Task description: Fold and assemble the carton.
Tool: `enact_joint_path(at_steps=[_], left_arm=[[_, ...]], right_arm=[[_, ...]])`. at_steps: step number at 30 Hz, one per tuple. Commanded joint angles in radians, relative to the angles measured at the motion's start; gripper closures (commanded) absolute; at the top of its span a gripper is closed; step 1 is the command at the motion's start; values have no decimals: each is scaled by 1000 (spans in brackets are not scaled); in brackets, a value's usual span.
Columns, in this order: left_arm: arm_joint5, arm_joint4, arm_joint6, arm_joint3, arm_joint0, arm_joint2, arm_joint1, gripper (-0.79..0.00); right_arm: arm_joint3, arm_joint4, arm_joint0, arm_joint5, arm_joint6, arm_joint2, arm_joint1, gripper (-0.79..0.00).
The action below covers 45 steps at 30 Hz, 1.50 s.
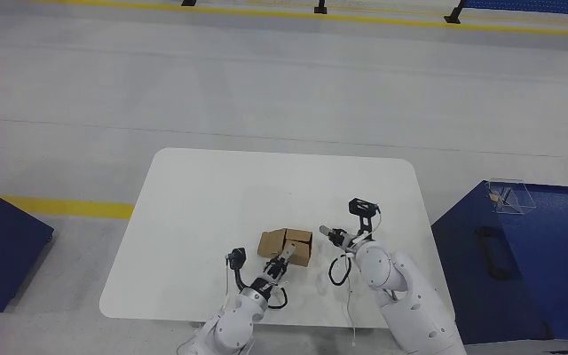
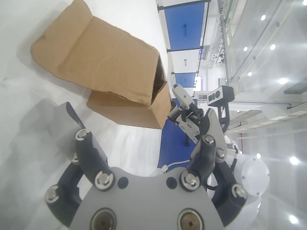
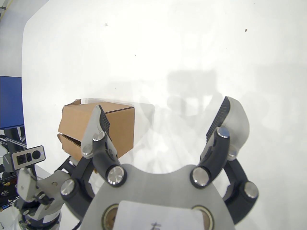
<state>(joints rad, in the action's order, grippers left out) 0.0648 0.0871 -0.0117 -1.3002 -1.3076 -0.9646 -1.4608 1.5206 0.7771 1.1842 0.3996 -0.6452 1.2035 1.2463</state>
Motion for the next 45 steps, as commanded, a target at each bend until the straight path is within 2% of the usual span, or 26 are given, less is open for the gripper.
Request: enact_joint_path(at_steps=[1,10,19,29,34,41,45], left_arm=[[-5,-18,0,11,10,4,-4,-785],[43,-147,50,46,23,-49,-15,-785],[90,-234,14,101,45,-81,-22,-785],[260,-264,-3,174,77,-107,-28,-785],[343,-233,18,138,54,-111,-28,-785],[390,-138,67,40,7,-122,-23,-785],[387,-93,59,-28,-23,-124,-19,-785]], right_arm=[[-3,5,-2,-1,-2,-1,0,-785],[2,27,-4,2,-4,-5,3,-785],[3,36,-4,2,-9,-7,6,-785],[1,35,-3,2,-10,-7,10,-785],[5,38,-1,6,-7,-8,12,-785],[3,43,0,10,-7,-14,15,-785],[0,45,-2,7,-11,-16,16,-785]])
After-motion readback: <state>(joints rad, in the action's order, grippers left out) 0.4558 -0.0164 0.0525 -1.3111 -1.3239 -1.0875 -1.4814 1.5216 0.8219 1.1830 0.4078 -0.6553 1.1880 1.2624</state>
